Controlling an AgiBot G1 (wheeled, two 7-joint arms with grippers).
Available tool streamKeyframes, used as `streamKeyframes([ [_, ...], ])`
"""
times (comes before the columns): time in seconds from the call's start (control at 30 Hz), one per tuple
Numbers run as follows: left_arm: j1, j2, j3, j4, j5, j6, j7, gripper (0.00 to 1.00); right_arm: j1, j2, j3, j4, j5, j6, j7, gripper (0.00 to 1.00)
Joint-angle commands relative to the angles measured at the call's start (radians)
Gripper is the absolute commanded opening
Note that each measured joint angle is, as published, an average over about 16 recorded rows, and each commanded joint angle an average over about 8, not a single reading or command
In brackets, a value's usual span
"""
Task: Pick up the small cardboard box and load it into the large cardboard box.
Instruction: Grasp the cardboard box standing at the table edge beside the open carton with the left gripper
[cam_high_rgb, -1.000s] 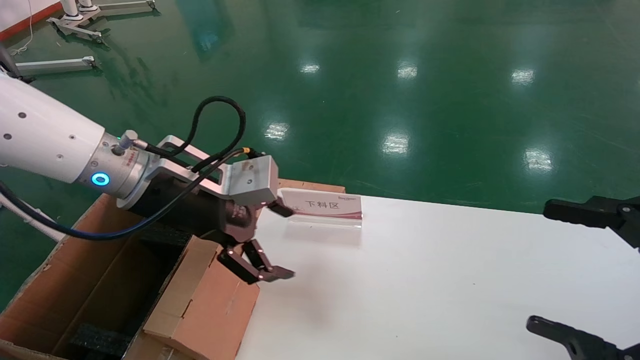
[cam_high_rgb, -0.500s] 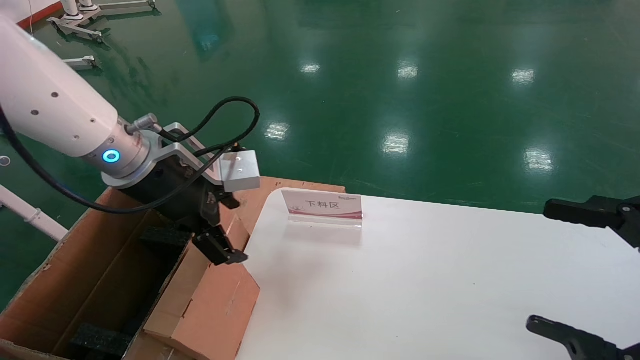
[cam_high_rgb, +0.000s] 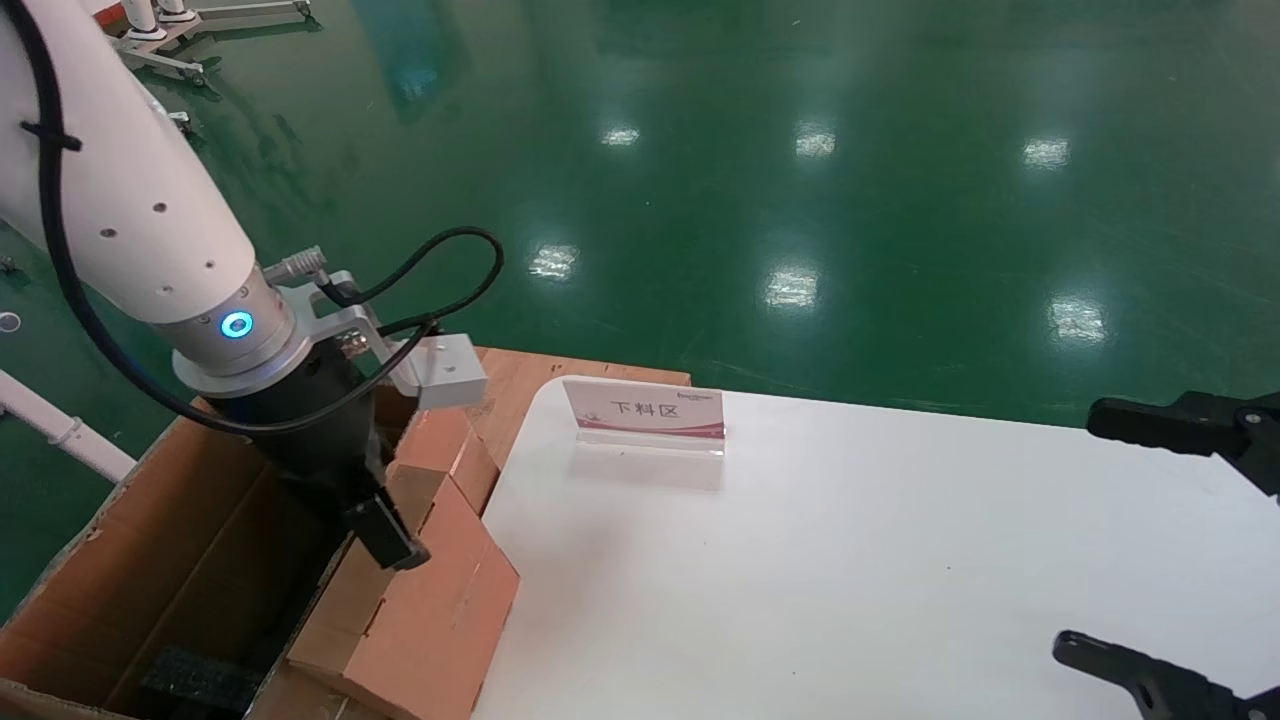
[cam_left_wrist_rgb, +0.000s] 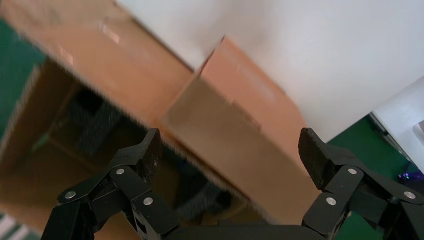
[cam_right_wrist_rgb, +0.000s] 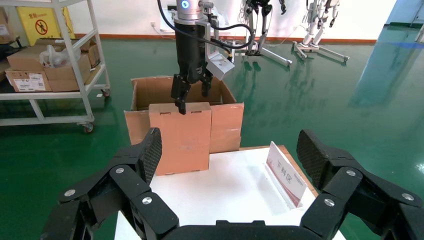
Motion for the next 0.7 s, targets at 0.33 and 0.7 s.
streamKeyframes([
  [0.33, -0.083, 0.058, 0.190, -0.001, -0.069, -0.024, -0.116, 1.00, 0.000, 0.000, -0.001, 0.000, 0.001, 0.000, 0.000, 1.00],
  [0.7, -0.086, 0.037, 0.234, -0.004, -0.108, -0.075, -0.127, 1.00, 0.000, 0.001, -0.002, 0.000, 0.001, 0.001, -0.001, 1.00],
])
